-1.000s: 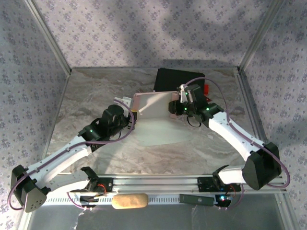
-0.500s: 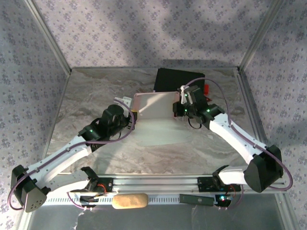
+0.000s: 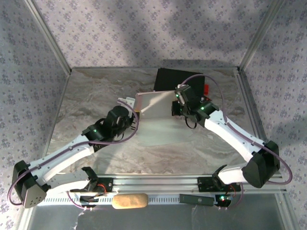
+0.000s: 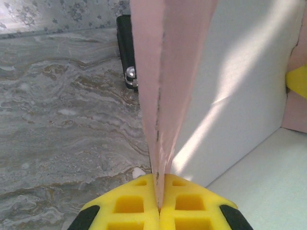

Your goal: Fold the paper box

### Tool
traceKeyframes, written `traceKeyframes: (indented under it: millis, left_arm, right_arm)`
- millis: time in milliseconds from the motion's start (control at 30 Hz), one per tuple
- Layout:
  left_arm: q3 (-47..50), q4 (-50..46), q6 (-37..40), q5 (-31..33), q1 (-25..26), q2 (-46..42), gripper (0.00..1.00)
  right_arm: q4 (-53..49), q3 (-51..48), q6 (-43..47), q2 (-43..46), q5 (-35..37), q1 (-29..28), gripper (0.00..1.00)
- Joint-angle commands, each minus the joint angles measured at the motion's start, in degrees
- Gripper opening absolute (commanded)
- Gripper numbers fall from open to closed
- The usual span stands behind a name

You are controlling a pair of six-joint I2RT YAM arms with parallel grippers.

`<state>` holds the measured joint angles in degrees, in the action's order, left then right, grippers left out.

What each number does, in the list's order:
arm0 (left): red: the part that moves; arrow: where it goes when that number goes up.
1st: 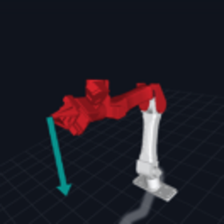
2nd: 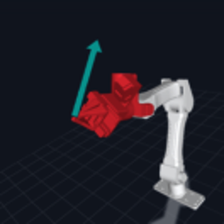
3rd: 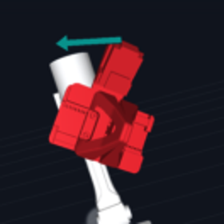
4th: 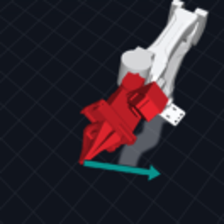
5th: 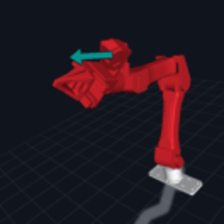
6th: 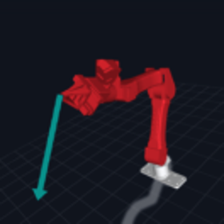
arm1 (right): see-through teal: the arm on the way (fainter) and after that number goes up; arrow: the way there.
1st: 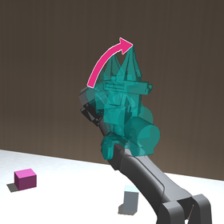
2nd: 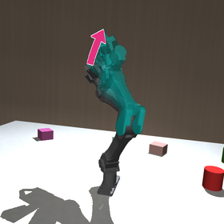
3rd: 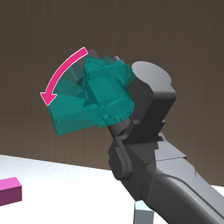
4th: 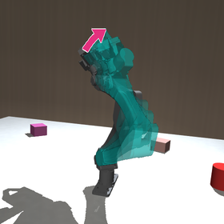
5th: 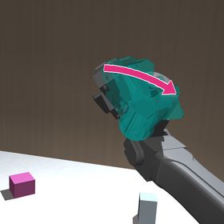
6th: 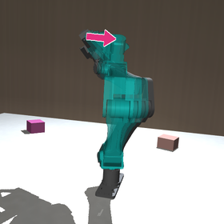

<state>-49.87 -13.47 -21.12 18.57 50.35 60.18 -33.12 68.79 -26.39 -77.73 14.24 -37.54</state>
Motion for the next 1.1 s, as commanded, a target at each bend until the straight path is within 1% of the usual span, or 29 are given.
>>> traceKeyframes:
  millis: [0, 100, 200, 400, 700, 900, 1067]
  left_arm:
    - [-3.14, 0.95, -0.57, 6.01, 2.17, 0.40, 0.00]
    - [-3.09, 0.95, -1.10, 8.22, 2.68, 0.64, 0.00]
    - [-2.98, 1.20, -1.37, 8.11, 2.74, 0.70, 0.00]
    - [-3.55, 1.77, -2.11, 7.50, 3.31, 2.10, 0.00]
    - [-4.09, 2.64, -3.04, 7.98, 4.39, 3.45, 0.00]
    - [-4.45, 3.83, -3.48, 7.98, 5.52, 5.23, 0.00]
    - [-4.91, 4.25, -3.66, 8.96, 6.40, 6.50, 0.00]
  right_arm:
    - [-7.40, 3.30, -6.06, -1.78, 13.83, -1.41, 0.00]
    - [-10.40, 4.07, -9.11, -2.16, 17.01, -1.79, 0.00]
    - [-11.94, 4.83, -10.94, -2.69, 18.32, -1.83, 0.00]
    - [-16.28, 7.86, -14.13, -5.11, 23.85, -3.19, 0.00]
    - [-23.63, 12.14, -22.32, -8.42, 30.38, -4.43, 0.00]
    - [-23.93, 13.80, -22.88, -10.00, 33.26, -7.39, 0.00]
    - [-27.76, 15.87, -25.79, -11.88, 35.77, -8.75, 0.00]
